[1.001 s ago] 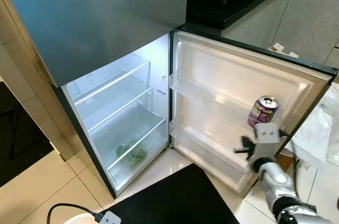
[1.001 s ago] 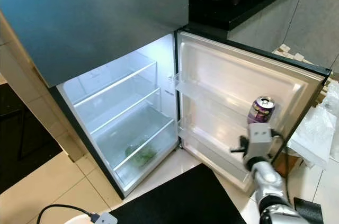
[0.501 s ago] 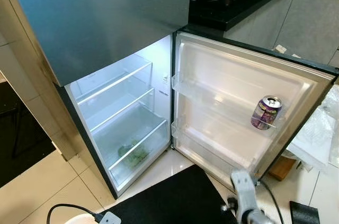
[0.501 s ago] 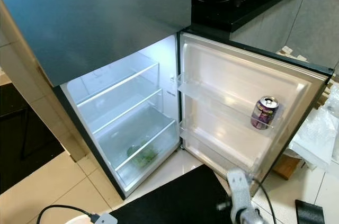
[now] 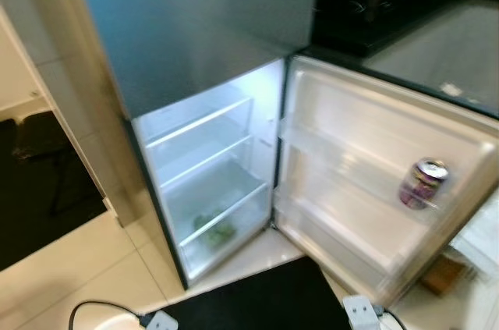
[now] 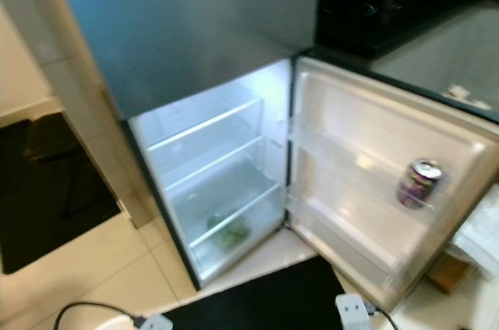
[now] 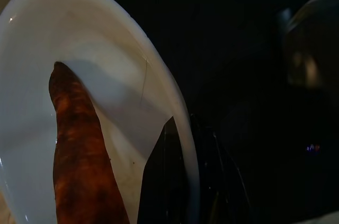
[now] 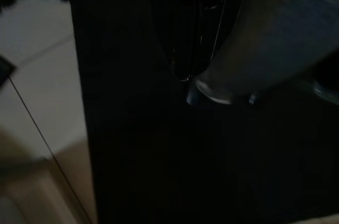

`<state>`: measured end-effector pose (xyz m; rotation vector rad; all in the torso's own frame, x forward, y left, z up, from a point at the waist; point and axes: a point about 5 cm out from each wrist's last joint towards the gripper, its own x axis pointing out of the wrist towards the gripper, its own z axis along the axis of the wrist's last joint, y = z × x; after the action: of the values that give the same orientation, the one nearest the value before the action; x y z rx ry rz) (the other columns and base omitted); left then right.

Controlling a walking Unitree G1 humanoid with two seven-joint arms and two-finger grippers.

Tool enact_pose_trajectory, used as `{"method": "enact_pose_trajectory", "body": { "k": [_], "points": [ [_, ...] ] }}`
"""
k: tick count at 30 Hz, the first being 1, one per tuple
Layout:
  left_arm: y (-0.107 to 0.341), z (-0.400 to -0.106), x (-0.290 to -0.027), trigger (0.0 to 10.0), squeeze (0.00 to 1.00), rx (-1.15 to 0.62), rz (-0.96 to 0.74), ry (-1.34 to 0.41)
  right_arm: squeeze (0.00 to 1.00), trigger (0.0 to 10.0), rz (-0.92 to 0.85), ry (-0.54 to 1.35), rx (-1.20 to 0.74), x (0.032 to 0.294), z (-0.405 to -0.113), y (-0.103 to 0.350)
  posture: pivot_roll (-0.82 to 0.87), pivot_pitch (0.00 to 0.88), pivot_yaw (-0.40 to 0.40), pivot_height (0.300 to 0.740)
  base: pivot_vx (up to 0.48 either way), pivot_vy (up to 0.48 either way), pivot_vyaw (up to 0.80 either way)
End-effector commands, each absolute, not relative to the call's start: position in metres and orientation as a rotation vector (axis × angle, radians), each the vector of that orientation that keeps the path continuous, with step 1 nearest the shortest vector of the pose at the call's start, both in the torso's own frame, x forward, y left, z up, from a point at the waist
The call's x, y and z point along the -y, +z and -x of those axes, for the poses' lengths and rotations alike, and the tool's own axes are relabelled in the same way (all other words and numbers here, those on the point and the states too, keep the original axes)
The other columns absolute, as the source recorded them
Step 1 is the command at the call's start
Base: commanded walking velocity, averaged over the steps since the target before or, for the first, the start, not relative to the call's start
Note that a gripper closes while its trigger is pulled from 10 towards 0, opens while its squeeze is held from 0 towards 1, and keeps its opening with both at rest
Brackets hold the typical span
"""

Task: Restocking fridge

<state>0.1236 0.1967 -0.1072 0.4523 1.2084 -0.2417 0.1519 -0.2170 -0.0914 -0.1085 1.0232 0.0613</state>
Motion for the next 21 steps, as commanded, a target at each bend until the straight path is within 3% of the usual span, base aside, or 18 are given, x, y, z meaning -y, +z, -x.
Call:
{"method": "enact_pose_trajectory", "body": {
  "k": [1,21],
  "points": [
    [-0.1056,-0.1271,-0.2,10.0,0.0,-1.199,-0.471,-0.236,0.0,10.0,0.115,0.07,-1.029,0.2144,-0.1523,-0.0919,-0.14,0.0,0.042,0.74,0.0,0.0,0.77],
    [-0.1046,-0.1319,-0.1967,10.0,0.0,-1.188,-0.473,-0.253,0.0,10.0,0.175,0.079,-1.032,0.2186,-0.1562,-0.0897,-0.14,0.0,0.033,0.74,0.0,0.0,0.72]
  ]
}}
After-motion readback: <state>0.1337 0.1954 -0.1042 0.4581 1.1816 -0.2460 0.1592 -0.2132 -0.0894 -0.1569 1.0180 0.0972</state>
